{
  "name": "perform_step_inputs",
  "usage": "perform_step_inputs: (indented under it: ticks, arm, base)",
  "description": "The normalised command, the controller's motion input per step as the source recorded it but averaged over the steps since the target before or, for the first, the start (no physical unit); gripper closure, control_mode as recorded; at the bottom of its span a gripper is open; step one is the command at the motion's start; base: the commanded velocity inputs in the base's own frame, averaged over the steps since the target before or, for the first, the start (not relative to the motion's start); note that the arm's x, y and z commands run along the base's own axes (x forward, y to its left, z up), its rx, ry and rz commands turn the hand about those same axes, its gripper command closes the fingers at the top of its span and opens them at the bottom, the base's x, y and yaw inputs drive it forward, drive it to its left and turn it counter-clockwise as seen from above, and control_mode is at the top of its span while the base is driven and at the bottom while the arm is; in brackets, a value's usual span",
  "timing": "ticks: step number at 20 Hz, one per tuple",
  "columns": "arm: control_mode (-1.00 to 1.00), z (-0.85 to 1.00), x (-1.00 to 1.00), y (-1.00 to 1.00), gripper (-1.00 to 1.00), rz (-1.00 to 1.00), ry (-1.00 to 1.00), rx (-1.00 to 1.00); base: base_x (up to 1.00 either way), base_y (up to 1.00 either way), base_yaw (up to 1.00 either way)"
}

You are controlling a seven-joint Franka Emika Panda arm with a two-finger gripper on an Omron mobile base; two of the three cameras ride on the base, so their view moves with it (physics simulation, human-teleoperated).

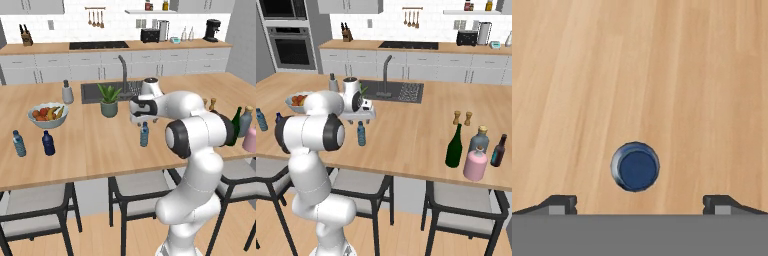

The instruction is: Move the plastic bottles in the middle to the plastics group, and the glass bottles in the middle to the glass group.

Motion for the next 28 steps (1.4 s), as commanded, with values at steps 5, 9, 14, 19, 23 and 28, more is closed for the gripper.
perform_step_inputs:
  ticks: [5, 9, 14, 19, 23, 28]
  arm:
    - [-1.00, -0.18, 0.01, 0.00, -1.00, 0.00, 0.00, 0.00]
    - [-1.00, -0.10, 0.10, 0.00, -1.00, 0.00, 0.00, 0.00]
    - [-1.00, -0.06, 0.16, 0.01, -1.00, 0.00, 0.00, 0.00]
    - [-1.00, -0.04, 0.19, 0.04, -1.00, 0.00, 0.00, 0.00]
    - [-1.00, -0.03, 0.13, 0.03, -1.00, 0.00, 0.02, 0.00]
    - [-1.00, 0.00, -0.11, 0.00, -1.00, 0.00, 0.00, 0.00]
  base:
    - [0.00, 0.00, 0.00]
    - [0.00, 0.00, 0.00]
    - [0.00, 0.00, 0.00]
    - [0.00, 0.00, 0.00]
    - [0.00, 0.00, 0.00]
    - [0.00, 0.00, 0.00]
